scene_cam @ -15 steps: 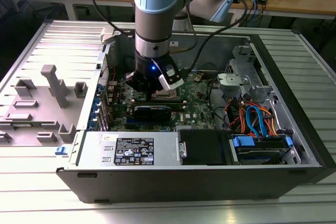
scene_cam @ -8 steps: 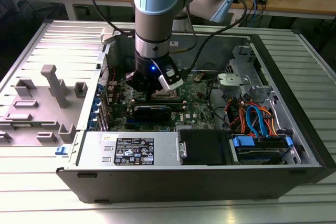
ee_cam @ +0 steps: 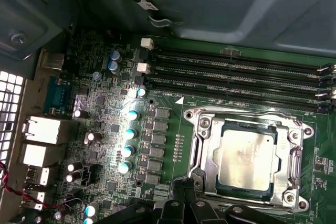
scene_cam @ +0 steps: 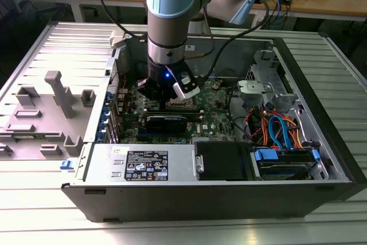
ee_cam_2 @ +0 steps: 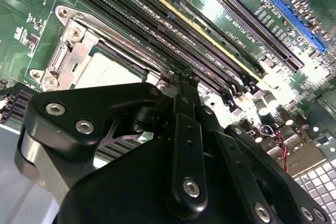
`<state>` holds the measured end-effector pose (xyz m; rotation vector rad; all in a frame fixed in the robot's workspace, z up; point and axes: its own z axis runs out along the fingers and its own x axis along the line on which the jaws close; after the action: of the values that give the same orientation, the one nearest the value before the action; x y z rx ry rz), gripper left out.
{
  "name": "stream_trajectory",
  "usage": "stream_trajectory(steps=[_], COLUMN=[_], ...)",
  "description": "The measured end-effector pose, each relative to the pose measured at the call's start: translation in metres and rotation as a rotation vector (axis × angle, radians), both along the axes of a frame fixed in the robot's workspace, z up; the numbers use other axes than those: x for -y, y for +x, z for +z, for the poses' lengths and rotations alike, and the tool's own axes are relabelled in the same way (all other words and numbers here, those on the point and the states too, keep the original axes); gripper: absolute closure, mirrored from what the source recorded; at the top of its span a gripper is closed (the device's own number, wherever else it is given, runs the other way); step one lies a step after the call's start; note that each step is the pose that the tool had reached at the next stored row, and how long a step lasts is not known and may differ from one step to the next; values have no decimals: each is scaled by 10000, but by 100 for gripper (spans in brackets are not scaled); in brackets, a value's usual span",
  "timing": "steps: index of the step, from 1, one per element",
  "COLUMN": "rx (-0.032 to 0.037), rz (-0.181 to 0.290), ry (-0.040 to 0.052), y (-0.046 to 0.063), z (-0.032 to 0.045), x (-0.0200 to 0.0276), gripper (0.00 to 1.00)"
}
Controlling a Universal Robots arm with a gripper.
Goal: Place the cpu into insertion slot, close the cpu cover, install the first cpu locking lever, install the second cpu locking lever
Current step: 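Install the second cpu locking lever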
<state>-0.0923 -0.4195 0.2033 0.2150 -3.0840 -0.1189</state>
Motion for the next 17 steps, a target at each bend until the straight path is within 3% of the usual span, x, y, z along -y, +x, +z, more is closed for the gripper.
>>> stream_trajectory(steps=[17], rx=[3], rz=[-1], ry=[-26], y=[0], z=[-7], x=[-20], gripper=[89])
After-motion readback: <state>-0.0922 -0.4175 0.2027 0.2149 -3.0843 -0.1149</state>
